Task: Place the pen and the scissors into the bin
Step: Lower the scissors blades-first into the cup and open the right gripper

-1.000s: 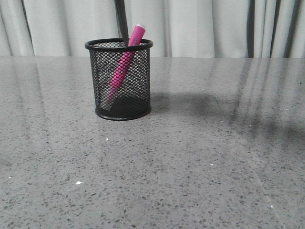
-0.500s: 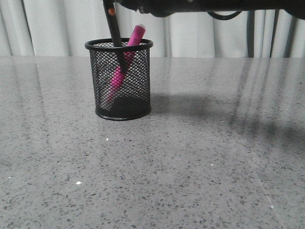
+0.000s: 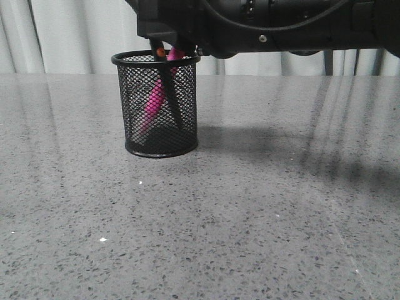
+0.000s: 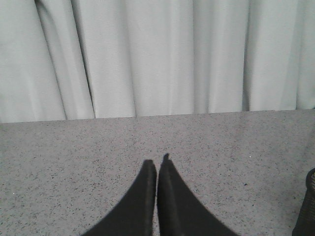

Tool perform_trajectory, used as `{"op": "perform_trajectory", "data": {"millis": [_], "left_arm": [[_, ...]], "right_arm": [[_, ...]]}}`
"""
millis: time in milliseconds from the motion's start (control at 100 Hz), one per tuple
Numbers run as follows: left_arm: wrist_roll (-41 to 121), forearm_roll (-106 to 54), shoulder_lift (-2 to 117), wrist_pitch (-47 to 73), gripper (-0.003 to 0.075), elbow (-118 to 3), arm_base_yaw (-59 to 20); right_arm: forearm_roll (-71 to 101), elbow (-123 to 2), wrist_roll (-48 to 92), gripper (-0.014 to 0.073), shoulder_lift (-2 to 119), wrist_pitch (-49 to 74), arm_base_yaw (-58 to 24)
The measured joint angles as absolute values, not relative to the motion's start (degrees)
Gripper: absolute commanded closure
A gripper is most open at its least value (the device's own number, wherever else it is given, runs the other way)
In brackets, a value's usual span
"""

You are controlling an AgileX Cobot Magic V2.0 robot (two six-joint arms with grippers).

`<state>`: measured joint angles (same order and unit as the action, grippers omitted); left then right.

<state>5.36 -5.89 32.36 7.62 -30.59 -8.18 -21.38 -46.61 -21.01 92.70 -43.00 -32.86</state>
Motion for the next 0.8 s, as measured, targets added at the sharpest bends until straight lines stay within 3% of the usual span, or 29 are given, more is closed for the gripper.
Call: {"op": "perform_trajectory", "data": {"millis": [800], "left_arm": [[5.36,-5.89,32.36,7.53,0.0741,-30.59,-8.18]], "right_arm": [[-21.6,-46.61,-20.95,0.0646,94.45,-44.47,-32.86]]}}
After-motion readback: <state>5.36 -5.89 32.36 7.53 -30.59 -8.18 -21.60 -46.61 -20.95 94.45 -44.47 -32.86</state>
